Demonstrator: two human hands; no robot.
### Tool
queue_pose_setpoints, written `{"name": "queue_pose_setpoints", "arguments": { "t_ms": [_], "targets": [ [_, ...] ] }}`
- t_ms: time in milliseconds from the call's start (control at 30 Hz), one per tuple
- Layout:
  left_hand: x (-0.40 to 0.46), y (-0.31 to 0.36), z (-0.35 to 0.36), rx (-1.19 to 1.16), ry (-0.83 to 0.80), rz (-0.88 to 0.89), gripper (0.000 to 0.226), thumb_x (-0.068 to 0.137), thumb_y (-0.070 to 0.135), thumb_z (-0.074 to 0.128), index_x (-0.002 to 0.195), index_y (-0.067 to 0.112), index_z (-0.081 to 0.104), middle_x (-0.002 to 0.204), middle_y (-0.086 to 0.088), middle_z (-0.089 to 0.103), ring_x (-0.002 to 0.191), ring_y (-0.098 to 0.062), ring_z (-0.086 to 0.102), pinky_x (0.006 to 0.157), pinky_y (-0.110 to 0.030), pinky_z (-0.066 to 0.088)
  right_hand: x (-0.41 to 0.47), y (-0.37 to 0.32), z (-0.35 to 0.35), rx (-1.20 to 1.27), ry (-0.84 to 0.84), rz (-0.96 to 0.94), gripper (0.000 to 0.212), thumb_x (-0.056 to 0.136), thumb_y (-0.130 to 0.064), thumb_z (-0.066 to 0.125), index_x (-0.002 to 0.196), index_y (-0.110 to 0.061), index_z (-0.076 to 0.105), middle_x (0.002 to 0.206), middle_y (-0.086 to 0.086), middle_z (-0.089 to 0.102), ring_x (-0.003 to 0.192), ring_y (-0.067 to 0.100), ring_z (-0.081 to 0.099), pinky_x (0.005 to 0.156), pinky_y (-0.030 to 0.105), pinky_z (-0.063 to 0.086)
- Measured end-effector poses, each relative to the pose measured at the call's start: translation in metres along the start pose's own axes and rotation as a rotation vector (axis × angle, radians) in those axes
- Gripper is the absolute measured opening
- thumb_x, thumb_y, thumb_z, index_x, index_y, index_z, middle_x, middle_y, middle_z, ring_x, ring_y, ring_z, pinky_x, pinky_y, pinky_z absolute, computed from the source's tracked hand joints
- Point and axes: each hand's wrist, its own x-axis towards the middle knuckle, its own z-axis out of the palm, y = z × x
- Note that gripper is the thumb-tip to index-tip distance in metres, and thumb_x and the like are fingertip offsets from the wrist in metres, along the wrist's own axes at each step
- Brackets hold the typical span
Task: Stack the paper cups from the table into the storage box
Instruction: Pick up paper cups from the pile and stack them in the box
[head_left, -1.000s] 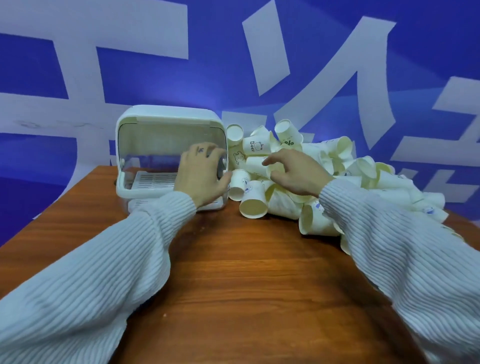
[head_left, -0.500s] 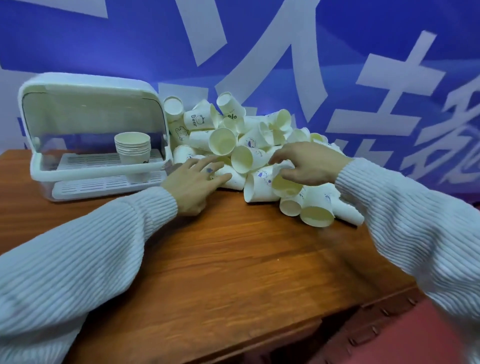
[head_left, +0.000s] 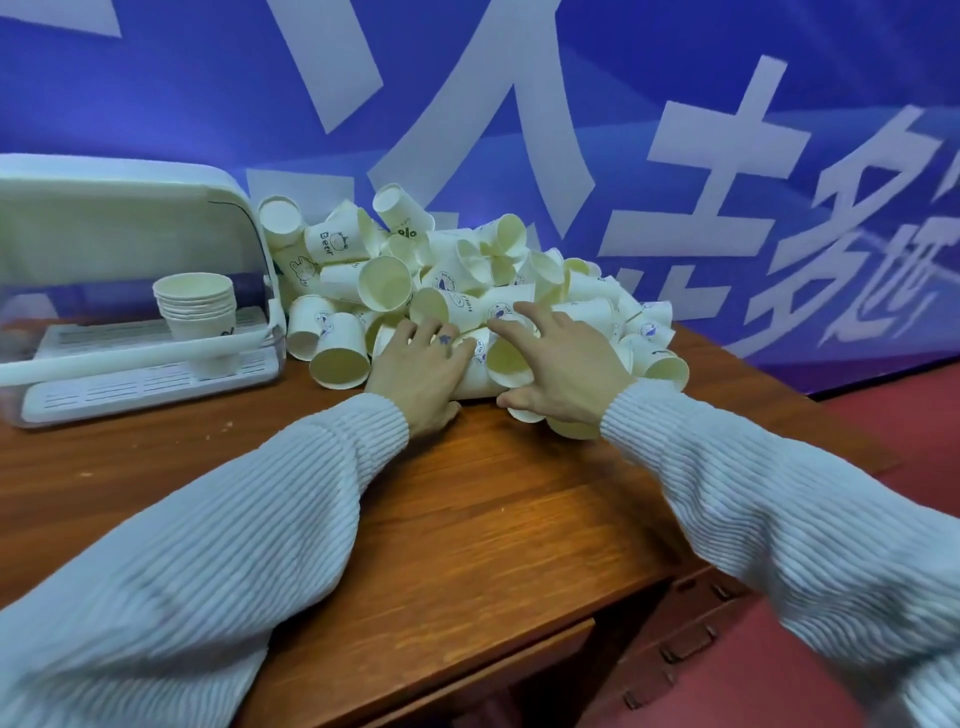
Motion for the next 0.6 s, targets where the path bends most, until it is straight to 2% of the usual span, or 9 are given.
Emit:
{"name": "queue_pose_setpoints", "arguments": {
  "t_ms": [100, 200, 333, 467, 533, 600],
  "targets": [
    [0.0, 0.0, 0.001, 0.009, -0.005, 0.026, 0.061, 0.08, 0.045, 0.068, 0.131, 0.017, 0.049, 0.138, -0.008, 0.054, 0.128, -0.033, 0.044, 0.1, -0.047, 0.035, 0.001, -0.003, 0.01, -0.013, 0.019, 0.015, 0.088, 0.077, -0.067, 0.073, 0.15, -0.035, 0.036, 0.157, 0.006, 0.037, 0.128, 0.033, 0.053, 0.095, 0.045, 0.05],
    [-0.001, -0.001, 0.0, 0.004, -0.04, 0.036, 0.051, 0.083, 0.04, 0.065, 0.127, 0.017, 0.053, 0.132, -0.008, 0.059, 0.13, -0.032, 0.044, 0.101, -0.048, 0.034, 0.002, -0.005, 0.015, -0.051, 0.051, 0.033, 0.082, 0.078, -0.063, 0.073, 0.146, -0.033, 0.038, 0.147, 0.005, 0.044, 0.113, 0.032, 0.06, 0.082, 0.042, 0.053],
    [-0.007, -0.005, -0.003, -0.02, -0.033, 0.064, 0.05, 0.082, 0.041, 0.062, 0.124, 0.015, 0.052, 0.13, -0.01, 0.057, 0.127, -0.033, 0.046, 0.106, -0.048, 0.033, 0.0, -0.007, 0.016, -0.064, 0.088, 0.027, 0.07, 0.082, -0.051, 0.073, 0.14, -0.028, 0.041, 0.14, 0.007, 0.046, 0.098, 0.032, 0.063, 0.072, 0.042, 0.055],
    [-0.015, -0.01, -0.012, -0.057, -0.023, 0.104, 0.055, 0.077, 0.046, 0.06, 0.121, 0.015, 0.053, 0.125, -0.011, 0.056, 0.117, -0.034, 0.052, 0.103, -0.046, 0.039, -0.003, -0.013, 0.016, -0.047, 0.088, 0.01, 0.067, 0.08, -0.046, 0.07, 0.137, -0.024, 0.043, 0.138, 0.009, 0.047, 0.092, 0.033, 0.063, 0.065, 0.039, 0.053],
    [-0.016, -0.013, -0.017, -0.093, -0.013, 0.108, 0.056, 0.077, 0.049, 0.056, 0.122, 0.016, 0.053, 0.121, -0.011, 0.056, 0.107, -0.033, 0.055, 0.095, -0.043, 0.043, 0.0, -0.014, 0.015, -0.038, 0.114, 0.011, 0.069, 0.081, -0.048, 0.066, 0.14, -0.022, 0.042, 0.136, 0.01, 0.05, 0.091, 0.032, 0.064, 0.062, 0.035, 0.047],
    [-0.029, -0.02, -0.028, -0.114, -0.006, 0.083, 0.057, 0.077, 0.051, 0.052, 0.122, 0.016, 0.052, 0.116, -0.01, 0.054, 0.092, -0.03, 0.056, 0.078, -0.04, 0.042, -0.003, -0.025, 0.004, 0.001, 0.155, 0.008, 0.071, 0.081, -0.051, 0.063, 0.142, -0.021, 0.04, 0.132, 0.01, 0.054, 0.087, 0.032, 0.065, 0.059, 0.033, 0.042]
  ]
}}
